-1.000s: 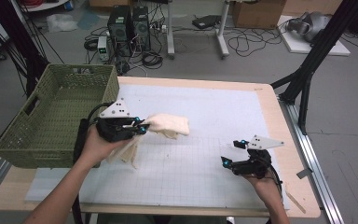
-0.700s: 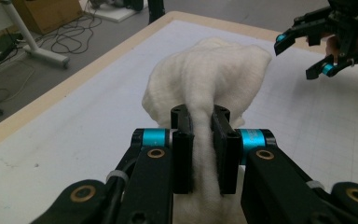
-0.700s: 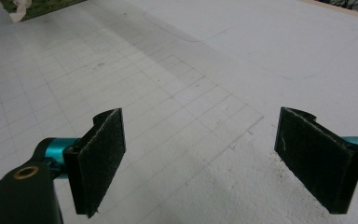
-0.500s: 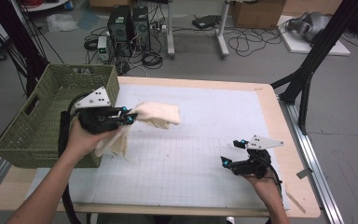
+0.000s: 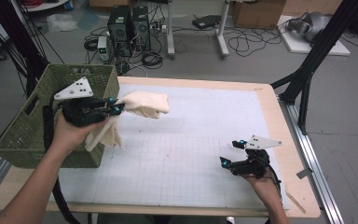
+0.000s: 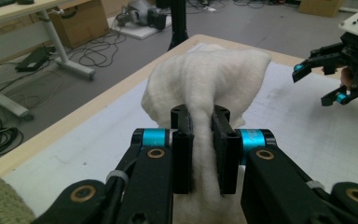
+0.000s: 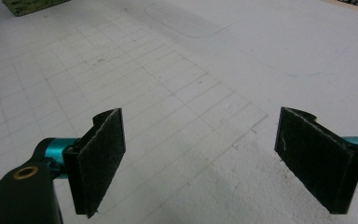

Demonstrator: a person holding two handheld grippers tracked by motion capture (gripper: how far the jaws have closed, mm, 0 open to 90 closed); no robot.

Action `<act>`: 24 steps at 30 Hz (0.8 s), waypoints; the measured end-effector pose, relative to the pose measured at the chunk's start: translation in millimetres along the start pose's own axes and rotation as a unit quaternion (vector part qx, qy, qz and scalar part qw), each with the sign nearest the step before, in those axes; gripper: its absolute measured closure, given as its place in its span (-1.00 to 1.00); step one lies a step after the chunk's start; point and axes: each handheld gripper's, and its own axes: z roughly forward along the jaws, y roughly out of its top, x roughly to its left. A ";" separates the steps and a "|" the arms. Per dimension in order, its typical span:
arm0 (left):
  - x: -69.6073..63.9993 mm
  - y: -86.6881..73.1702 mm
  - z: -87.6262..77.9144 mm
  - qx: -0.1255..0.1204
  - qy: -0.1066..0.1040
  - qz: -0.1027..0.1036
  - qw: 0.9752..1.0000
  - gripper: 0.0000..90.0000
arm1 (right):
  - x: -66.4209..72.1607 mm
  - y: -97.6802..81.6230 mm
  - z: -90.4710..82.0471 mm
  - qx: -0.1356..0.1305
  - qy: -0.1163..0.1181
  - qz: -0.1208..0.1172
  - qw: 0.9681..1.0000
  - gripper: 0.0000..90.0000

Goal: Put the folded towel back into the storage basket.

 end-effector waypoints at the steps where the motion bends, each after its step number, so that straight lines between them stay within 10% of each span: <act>1: 1.9 0.8 -2.6 -0.004 0.004 -0.004 1.000 0.78 | -0.3 0.1 0.3 -0.001 0.000 -0.002 1.000 -0.66; 24: 49.5 -18.7 -64.5 -0.020 0.115 -0.060 0.991 0.78 | 0.2 -0.6 4.3 0.009 0.002 -0.003 1.000 -0.66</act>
